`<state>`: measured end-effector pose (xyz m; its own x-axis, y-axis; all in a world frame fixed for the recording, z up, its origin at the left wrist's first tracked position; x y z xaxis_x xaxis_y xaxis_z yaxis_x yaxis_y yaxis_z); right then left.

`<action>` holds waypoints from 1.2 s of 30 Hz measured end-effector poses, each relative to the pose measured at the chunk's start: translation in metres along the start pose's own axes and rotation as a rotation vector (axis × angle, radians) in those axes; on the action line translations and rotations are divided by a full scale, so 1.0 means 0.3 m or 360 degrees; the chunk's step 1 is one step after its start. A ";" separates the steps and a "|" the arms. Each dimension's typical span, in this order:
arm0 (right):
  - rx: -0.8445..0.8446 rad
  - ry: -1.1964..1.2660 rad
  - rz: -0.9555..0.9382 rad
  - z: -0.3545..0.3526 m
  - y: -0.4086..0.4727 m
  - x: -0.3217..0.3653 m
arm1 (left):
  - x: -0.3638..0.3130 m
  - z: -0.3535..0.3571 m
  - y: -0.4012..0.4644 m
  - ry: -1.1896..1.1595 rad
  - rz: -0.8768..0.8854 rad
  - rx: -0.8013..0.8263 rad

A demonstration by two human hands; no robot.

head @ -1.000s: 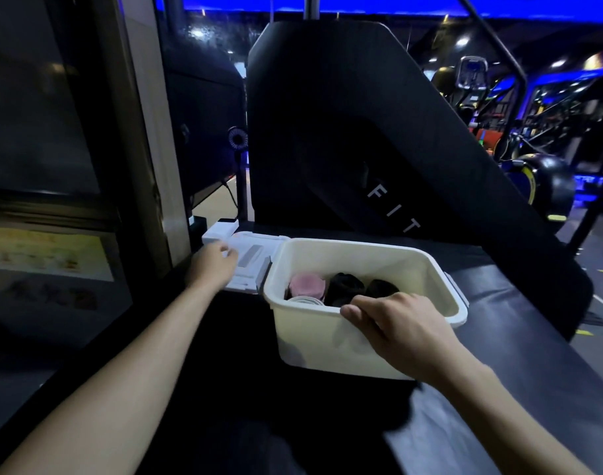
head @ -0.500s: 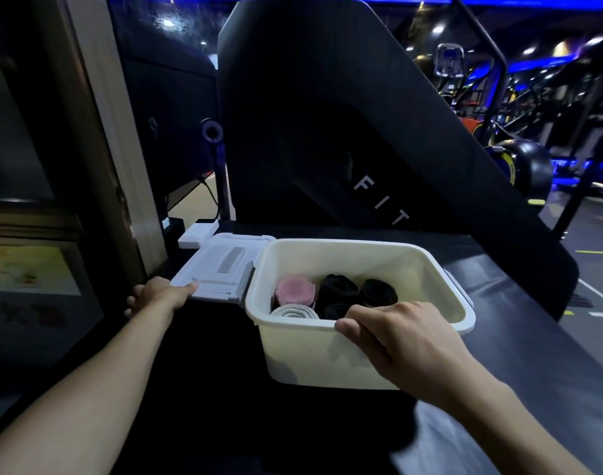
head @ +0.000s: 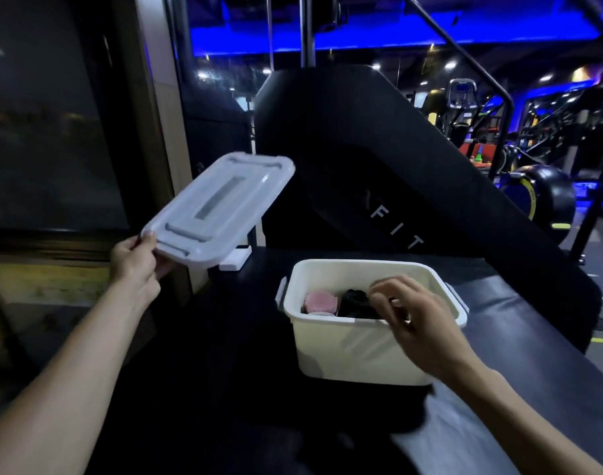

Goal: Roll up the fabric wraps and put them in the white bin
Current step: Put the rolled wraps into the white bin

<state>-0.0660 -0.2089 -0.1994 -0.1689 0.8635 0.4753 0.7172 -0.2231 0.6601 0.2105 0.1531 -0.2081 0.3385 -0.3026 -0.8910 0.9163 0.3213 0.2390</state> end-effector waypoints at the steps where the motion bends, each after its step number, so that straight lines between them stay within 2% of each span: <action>1: -0.0110 0.0169 0.0193 -0.048 0.008 -0.027 | -0.032 0.030 -0.029 -0.0007 0.0013 0.0090; 3: -0.0222 0.0566 0.0642 -0.121 0.021 -0.100 | -0.078 0.106 -0.109 0.0001 0.0024 0.0268; 5: -0.0166 0.1059 0.1046 -0.149 0.026 -0.172 | -0.086 0.196 -0.193 0.0036 0.0027 0.0452; 7: -0.0063 0.1363 0.1315 -0.167 0.014 -0.223 | -0.051 0.292 -0.276 0.0116 -0.0020 0.0634; 8: -0.0023 0.1394 0.1375 -0.181 0.005 -0.242 | -0.027 0.335 -0.315 0.0148 -0.0056 0.0715; 11: 0.0015 0.1124 0.1358 -0.235 -0.028 -0.272 | 0.046 0.412 -0.398 0.0096 -0.0240 0.0798; 14: -0.0102 0.0819 0.1369 -0.285 -0.067 -0.316 | 0.081 0.468 -0.459 0.0014 -0.0345 0.0927; 16: -0.0063 0.0624 0.1388 -0.284 -0.079 -0.340 | 0.092 0.483 -0.484 0.0156 -0.0265 0.1020; 19: 0.0069 0.0330 0.1373 -0.249 -0.078 -0.355 | 0.131 0.478 -0.480 0.0692 0.0013 0.1118; 23: 0.0152 -0.0031 0.1267 -0.230 -0.037 -0.339 | 0.201 0.481 -0.483 0.1107 0.0170 0.1255; 28: 0.0262 -0.0488 0.1296 -0.206 0.003 -0.399 | 0.213 0.503 -0.480 0.1311 0.0256 0.1320; 32: 0.0310 -0.0785 0.1130 -0.193 0.000 -0.362 | 0.218 0.503 -0.490 0.1337 0.0300 0.1460; 36: 0.0288 -0.0892 0.1045 -0.191 -0.030 -0.358 | 0.251 0.488 -0.481 0.1390 0.0410 0.1522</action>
<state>-0.0929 -0.3256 -0.2231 0.6373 0.6917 0.3397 0.6572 -0.7180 0.2290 0.1353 -0.0475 -0.2532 0.6065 0.4620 -0.6471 0.7575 -0.5831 0.2937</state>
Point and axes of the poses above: each hand's wrist, its own y-axis towards the middle knuckle, its own z-axis out of the palm, x = y × z, the point moved 10 cm from there along y, towards the middle knuckle, and after that the axes turned 10 degrees about z, right-handed, at the moved point
